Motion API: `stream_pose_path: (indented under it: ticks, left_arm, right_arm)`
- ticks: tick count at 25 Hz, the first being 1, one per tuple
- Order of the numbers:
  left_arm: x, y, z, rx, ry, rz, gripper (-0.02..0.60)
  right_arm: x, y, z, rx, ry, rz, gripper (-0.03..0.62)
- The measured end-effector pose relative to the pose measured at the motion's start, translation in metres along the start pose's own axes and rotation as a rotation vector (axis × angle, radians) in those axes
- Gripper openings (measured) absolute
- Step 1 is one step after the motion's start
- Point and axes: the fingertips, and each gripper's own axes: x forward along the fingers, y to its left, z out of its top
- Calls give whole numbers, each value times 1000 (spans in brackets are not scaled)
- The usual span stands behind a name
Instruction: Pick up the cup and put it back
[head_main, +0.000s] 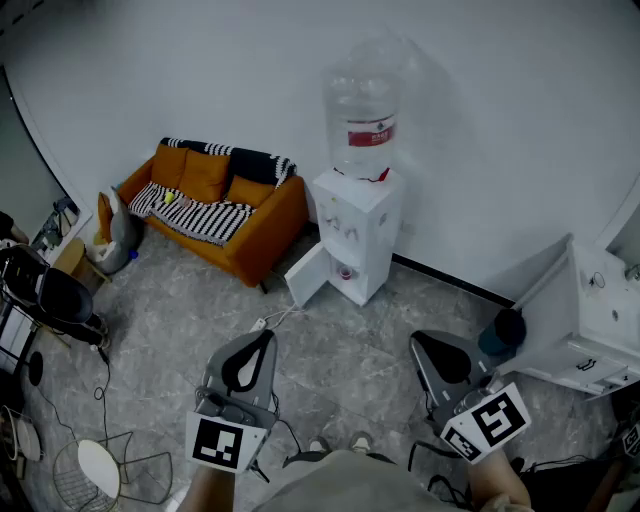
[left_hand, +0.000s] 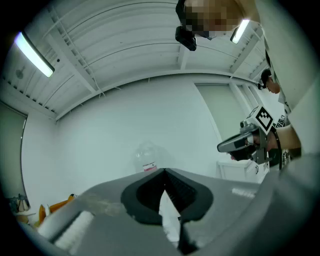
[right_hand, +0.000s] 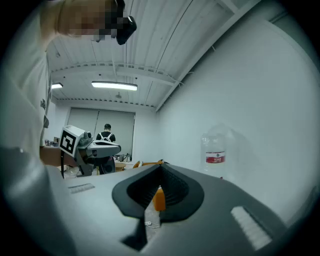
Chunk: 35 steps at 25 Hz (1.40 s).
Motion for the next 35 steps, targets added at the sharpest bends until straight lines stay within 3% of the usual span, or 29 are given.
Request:
stream_pose_path:
  ticks: [17, 21, 22, 23, 24, 29, 35]
  left_arm:
    - [18, -17, 5, 7, 3, -13, 2]
    - [18, -23, 21, -19, -88, 18, 2]
    - [17, -21, 26, -27, -116, 43, 78]
    - [17, -21, 30, -28, -131, 60, 254]
    - [18, -23, 32, -21, -135, 64, 279]
    - [20, -39, 32, 17, -134, 43, 279]
    - [23, -33, 21, 27, -102, 77, 279]
  right_arm:
    - [-8, -22, -9, 30, -4, 4, 3]
    - [-17, -32, -13, 32, 2, 9, 3]
    - [-19, -35, -14, 35, 2, 9, 3]
    - [-21, -38, -14, 38, 0, 9, 3]
    - [-23, -41, -15, 41, -1, 10, 3]
    - [-28, -48, -23, 61, 0, 10, 3]
    - [-23, -55, -26, 60, 2, 12, 3]
